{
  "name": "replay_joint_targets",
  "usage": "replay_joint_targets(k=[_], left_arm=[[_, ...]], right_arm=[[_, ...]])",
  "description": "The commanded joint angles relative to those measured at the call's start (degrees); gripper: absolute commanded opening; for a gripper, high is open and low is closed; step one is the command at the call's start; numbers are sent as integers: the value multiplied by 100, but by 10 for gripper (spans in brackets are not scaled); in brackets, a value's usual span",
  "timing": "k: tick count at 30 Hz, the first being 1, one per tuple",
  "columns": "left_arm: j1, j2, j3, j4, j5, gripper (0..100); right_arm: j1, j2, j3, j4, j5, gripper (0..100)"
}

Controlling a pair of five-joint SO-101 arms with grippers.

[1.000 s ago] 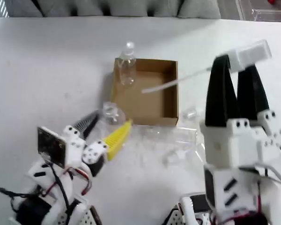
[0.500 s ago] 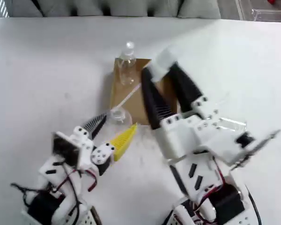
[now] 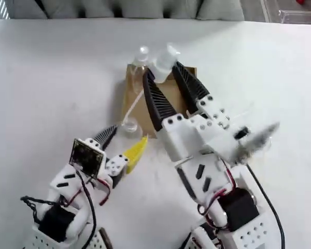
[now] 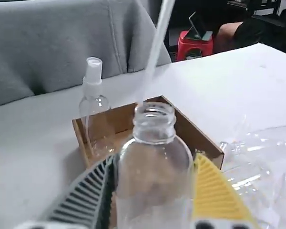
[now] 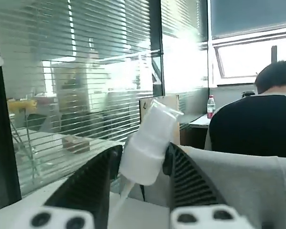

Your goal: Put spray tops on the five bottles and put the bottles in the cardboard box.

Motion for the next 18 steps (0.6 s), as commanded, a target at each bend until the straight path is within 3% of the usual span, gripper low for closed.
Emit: replay_joint_targets(k=[1,18], left_arm=[[-233,-84,88,-492,-62,20],[-224,-84,88,-527,-53,20]], right_arm=[[198,57,-88,-119,70,15],[321,92,378,-119,35,15]])
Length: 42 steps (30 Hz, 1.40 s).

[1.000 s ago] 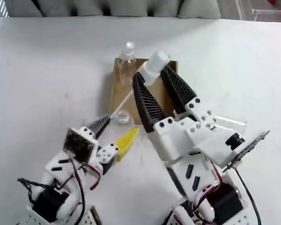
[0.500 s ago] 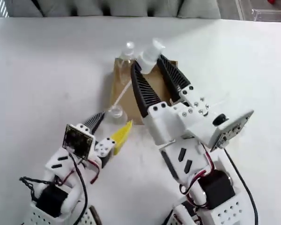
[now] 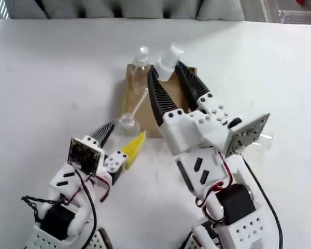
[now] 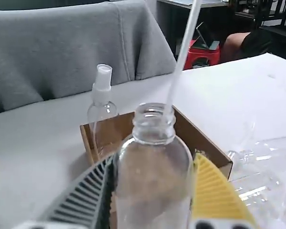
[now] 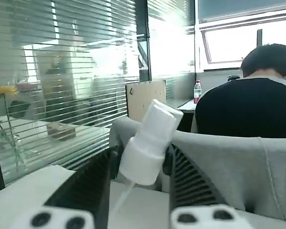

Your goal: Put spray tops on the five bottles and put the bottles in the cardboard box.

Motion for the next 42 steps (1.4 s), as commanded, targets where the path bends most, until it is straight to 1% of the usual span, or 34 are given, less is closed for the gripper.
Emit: replay_joint_targets(k=[1,3,10,18,21,25,28,29,32,35,37,40,41,42], left_arm=[[-40,-84,-53,-185,-53,20],[-22,-84,-53,-185,-53,20],[-31,-84,-53,-185,-53,20],[-66,-84,-70,-185,-53,20],[-66,-84,-70,-185,-53,20],[-66,-84,-44,-185,-53,20],[-66,-84,-44,-185,-53,20],[-66,-84,-44,-185,-53,20],[-66,-84,-44,-185,-53,20],[-66,-84,-44,-185,-53,20],[-66,-84,-44,-185,-53,20],[-66,-84,-44,-193,-53,20],[-66,-84,-44,-193,-53,20],[-66,-84,-44,-193,-53,20]], right_arm=[[13,13,70,-119,9,15],[-40,13,149,-119,0,15],[-734,4,387,-119,26,18],[-910,13,686,-75,26,26],[-919,13,870,-40,9,105],[-919,-40,862,391,0,222],[-919,-92,615,611,-9,248],[-927,-136,440,769,-53,248],[-927,-224,-387,1385,-571,247],[-866,-48,-1222,1868,-633,240],[-681,198,-1503,2132,-633,185],[-259,602,-1565,2202,-651,12],[-110,716,-1556,2211,-668,10],[31,813,-1547,2246,-686,41]])
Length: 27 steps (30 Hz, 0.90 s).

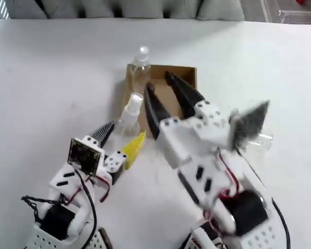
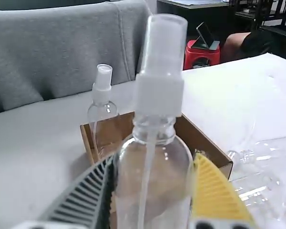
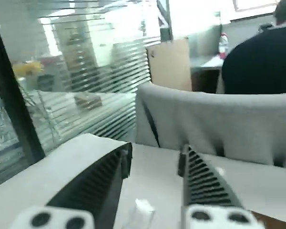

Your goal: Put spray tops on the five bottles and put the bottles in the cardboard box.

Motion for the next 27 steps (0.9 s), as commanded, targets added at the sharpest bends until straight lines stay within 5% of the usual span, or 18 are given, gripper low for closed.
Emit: replay_joint_targets(k=[1,9,20,27], left_arm=[[-66,-84,-44,-193,-53,20],[-66,-84,-44,-193,-53,20],[-66,-84,-35,-193,-53,20],[-66,-84,97,-193,-53,20]], right_arm=[[637,585,-290,75,-79,60],[1015,1376,149,40,-88,21],[-101,1543,316,75,-88,20],[-171,1481,334,163,-79,20]])
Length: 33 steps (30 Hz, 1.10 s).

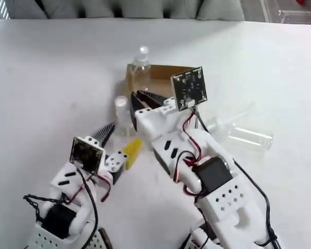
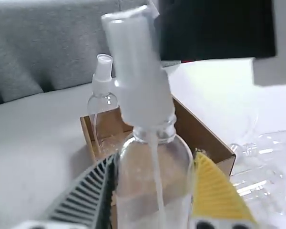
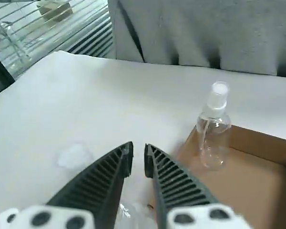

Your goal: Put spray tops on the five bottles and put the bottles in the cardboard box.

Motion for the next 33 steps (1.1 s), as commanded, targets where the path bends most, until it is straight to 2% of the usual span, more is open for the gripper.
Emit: replay_joint_targets(k=[1,10,20,26,30,33], left_arm=[[-48,-84,-53,-176,-70,20],[-48,-75,-35,-378,-70,20],[-48,-75,-35,-378,-70,20],[-13,-75,-35,-378,-70,20],[-48,-75,-35,-369,-70,20],[-48,-75,-35,-343,-70,20]], right_arm=[[-75,-145,-62,215,-18,20],[-40,-1068,-62,1051,26,20],[1332,-1165,-53,1112,26,20],[576,-1218,-440,303,18,20],[-207,-752,-1002,180,26,20],[-532,-312,-1310,207,26,20]])
